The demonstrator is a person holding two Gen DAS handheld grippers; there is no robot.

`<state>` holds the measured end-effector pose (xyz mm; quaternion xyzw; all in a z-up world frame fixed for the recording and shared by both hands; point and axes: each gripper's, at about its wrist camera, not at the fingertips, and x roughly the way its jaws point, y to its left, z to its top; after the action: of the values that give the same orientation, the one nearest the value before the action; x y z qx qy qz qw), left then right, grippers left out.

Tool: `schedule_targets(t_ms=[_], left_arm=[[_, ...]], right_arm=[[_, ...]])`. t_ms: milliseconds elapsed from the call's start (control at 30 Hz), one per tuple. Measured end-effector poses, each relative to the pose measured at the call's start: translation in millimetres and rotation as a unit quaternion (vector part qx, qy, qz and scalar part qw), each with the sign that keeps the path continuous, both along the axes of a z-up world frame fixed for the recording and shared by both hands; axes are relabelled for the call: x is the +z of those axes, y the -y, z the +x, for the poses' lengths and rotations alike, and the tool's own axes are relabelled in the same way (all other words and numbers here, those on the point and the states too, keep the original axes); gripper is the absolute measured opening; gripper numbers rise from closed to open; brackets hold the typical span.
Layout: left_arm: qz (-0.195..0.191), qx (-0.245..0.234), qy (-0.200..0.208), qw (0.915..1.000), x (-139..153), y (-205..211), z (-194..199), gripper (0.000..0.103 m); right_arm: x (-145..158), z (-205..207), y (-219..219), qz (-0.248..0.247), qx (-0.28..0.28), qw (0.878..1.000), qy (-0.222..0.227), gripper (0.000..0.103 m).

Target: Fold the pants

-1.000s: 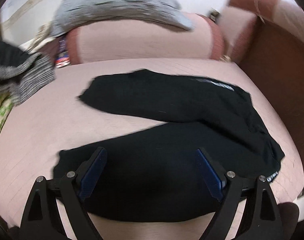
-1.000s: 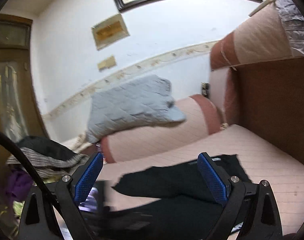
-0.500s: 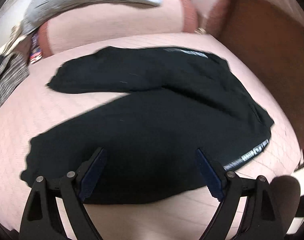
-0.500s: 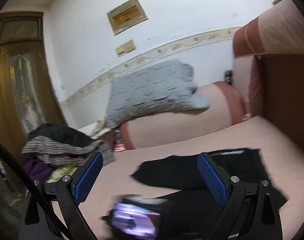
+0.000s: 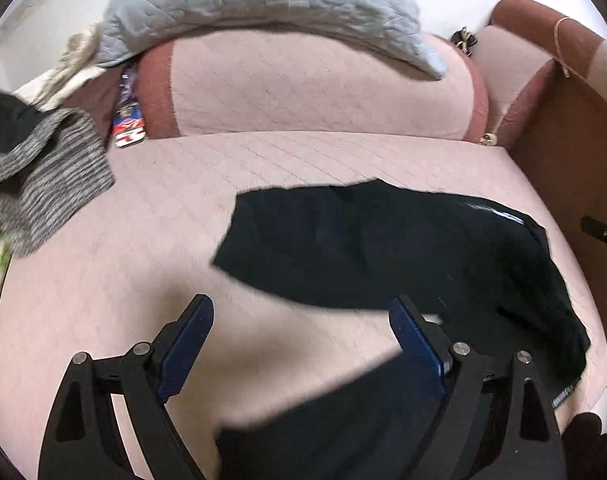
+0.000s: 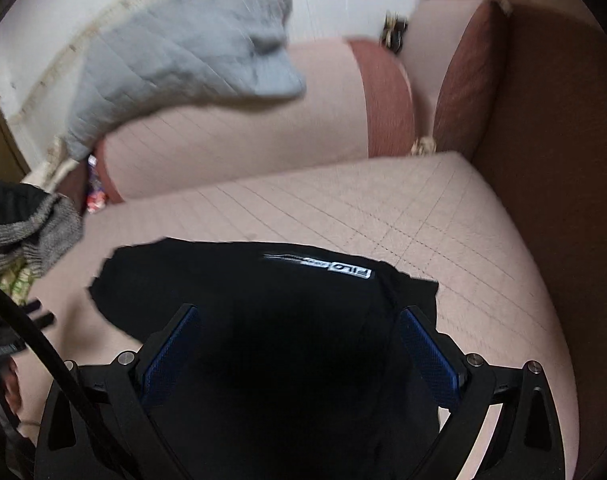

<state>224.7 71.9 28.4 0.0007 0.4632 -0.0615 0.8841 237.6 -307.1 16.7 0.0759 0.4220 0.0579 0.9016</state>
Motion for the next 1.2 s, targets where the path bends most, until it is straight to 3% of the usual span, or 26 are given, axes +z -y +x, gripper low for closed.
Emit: schedule_targets(t_ms=[133,267,400,500,600,700,800,900,933,1000,1033,1067,1100,1167,1200], left_arm=[[0.017,-0.017,-0.004,0.9997,-19.3,-8.0,58.1,0.089],[-0.021,-0.013,-0.030,0.9993,-48.9,-24.5,109.0,0.089],[-0.034,-0.009,-0.041,0.9985,-72.2,-38.5,140.9,0.089],[-0.060,-0.018,-0.054,0.9966,-87.4,-44.9,156.2,0.089],[-0.061,-0.034,-0.041,0.9967,-90.6,-41.2,164.7,0.091],[-0.070,-0.044,-0.037,0.9959,-95.0,-35.4,171.4,0.100],[-0.051,-0.060,-0.028,0.9965,-97.7,-19.2,171.2,0.101],[-0.047,-0.083,-0.026,0.9951,-98.8,-5.9,167.0,0.101],[-0.046,-0.086,-0.027,0.9948,-98.1,-3.8,166.1,0.099],[-0.036,-0.089,-0.027,0.9950,-95.4,0.6,164.0,0.067],[-0.022,-0.085,-0.026,0.9958,-93.9,1.8,164.0,0.029],[-0.045,-0.093,-0.036,0.9940,-92.1,-0.4,165.4,0.013],[-0.070,-0.094,-0.048,0.9920,-91.4,-2.7,168.4,0.013],[-0.063,-0.087,-0.039,0.9934,-86.5,-2.1,168.5,0.013],[-0.058,-0.087,-0.035,0.9939,-84.5,-0.8,167.4,0.013]], right_arm=[[-30.9,64.8,10.6,-0.017,0.012,0.999,-0.037,0.100],[-51.8,111.2,8.2,-0.026,0.032,0.998,-0.054,0.100],[-70.7,143.8,0.8,-0.038,0.072,0.994,-0.077,0.100],[-85.5,163.7,-7.0,-0.044,0.097,0.990,-0.096,0.099],[-96.4,174.0,-15.9,-0.052,0.117,0.986,-0.105,0.098],[-102.8,180.6,-21.8,-0.044,0.129,0.985,-0.107,0.098],[-109.5,183.7,-31.4,-0.037,0.139,0.983,-0.111,0.099],[-112.0,180.9,-44.4,-0.060,0.152,0.981,-0.102,0.099],[-112.1,179.6,-49.2,-0.064,0.158,0.980,-0.101,0.099],[-113.1,175.2,-59.3,-0.073,0.170,0.978,-0.099,0.088],[-113.1,171.5,-64.5,-0.082,0.177,0.976,-0.096,0.082],[-111.4,167.4,-70.5,-0.086,0.188,0.974,-0.092,0.062],[-109.6,165.3,-73.4,-0.078,0.196,0.973,-0.092,0.041],[-104.7,161.6,-77.1,-0.053,0.203,0.972,-0.104,0.021],[-103.0,159.0,-78.9,-0.057,0.201,0.972,-0.104,0.018]])
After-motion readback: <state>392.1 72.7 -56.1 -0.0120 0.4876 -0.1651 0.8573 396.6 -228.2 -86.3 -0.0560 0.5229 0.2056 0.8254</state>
